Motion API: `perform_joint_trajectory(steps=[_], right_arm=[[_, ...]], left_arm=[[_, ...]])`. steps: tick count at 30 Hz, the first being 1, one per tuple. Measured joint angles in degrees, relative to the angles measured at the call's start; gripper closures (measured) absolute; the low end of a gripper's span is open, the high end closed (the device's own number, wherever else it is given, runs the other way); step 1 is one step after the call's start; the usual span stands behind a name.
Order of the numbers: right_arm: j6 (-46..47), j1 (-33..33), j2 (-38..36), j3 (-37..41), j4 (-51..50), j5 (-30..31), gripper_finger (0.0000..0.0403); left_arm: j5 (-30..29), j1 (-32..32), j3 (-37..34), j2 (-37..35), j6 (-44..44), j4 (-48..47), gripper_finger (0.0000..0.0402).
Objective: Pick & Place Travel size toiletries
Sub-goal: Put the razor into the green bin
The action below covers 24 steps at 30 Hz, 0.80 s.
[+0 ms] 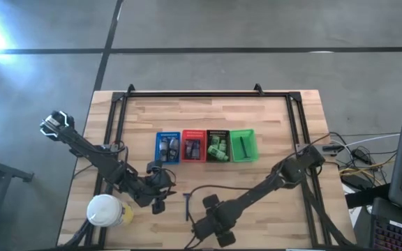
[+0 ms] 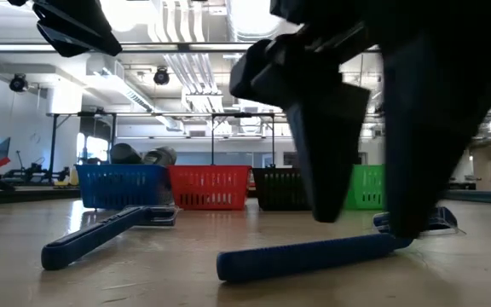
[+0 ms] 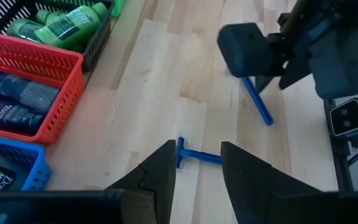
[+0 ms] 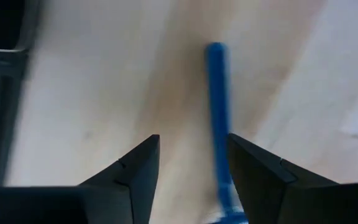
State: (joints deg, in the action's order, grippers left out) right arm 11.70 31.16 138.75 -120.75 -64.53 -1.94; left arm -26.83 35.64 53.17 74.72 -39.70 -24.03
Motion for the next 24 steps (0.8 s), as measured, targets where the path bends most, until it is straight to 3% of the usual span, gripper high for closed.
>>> perform_joint_trajectory(steps=[5, 14, 17, 24], right_arm=[[0.5, -0.1, 0.0, 0.9, -0.4, 6.7, 0.0213], [-5.9, -0.1, 0.0, 4.2, -0.4, 4.7, 0.0229], [-6.6, -0.7, -0.5, 6.5, 0.2, 1.2, 0.0254], [-11.9, -0.5, -1.4, 8.1, 0.7, 1.0, 0.0356]], left_arm=[[0.0, 0.0, 0.0, 0.0, -2.1, 0.0, 0.0271], [0.0, 0.0, 0.0, 0.0, -2.4, 0.0, 0.0271], [0.0, -0.1, 0.0, 0.0, -2.4, 0.0, 0.0271], [-0.2, -0.1, 0.0, 0.0, -5.3, 0.1, 0.0271]])
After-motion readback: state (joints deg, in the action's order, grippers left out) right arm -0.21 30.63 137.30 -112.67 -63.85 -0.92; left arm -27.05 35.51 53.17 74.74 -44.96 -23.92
